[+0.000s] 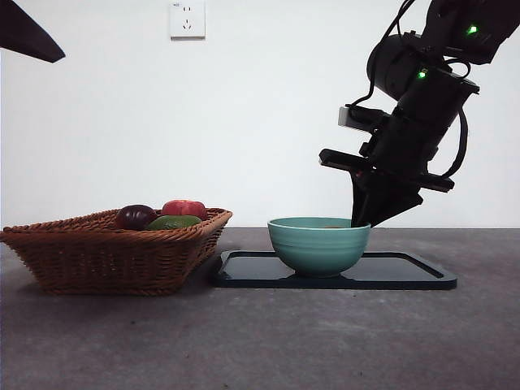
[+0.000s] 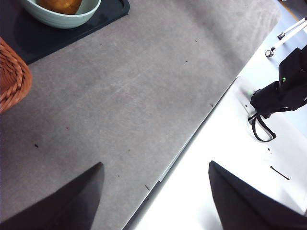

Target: Pick up the wifruite, put it on the bowl, pick up the plate, put it on desk

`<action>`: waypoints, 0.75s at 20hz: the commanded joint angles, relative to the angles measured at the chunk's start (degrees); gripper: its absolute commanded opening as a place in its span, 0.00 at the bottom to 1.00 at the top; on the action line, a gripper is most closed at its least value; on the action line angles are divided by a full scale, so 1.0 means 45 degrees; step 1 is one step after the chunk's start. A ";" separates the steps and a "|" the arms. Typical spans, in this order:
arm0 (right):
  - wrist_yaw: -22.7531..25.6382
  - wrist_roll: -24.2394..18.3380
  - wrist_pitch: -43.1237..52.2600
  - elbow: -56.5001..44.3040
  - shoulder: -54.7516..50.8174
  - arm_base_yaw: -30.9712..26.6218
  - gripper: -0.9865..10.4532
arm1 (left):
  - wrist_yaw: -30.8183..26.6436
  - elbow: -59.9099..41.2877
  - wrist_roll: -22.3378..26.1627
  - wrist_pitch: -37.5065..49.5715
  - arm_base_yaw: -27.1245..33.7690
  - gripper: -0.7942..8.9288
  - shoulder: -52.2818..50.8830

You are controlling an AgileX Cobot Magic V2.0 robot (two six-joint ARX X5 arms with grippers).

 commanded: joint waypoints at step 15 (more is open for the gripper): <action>-0.0272 -0.0117 -0.2103 0.0306 -0.3886 -0.0005 0.26 | 0.0053 0.0092 0.0199 0.0092 -0.0078 0.43 0.0068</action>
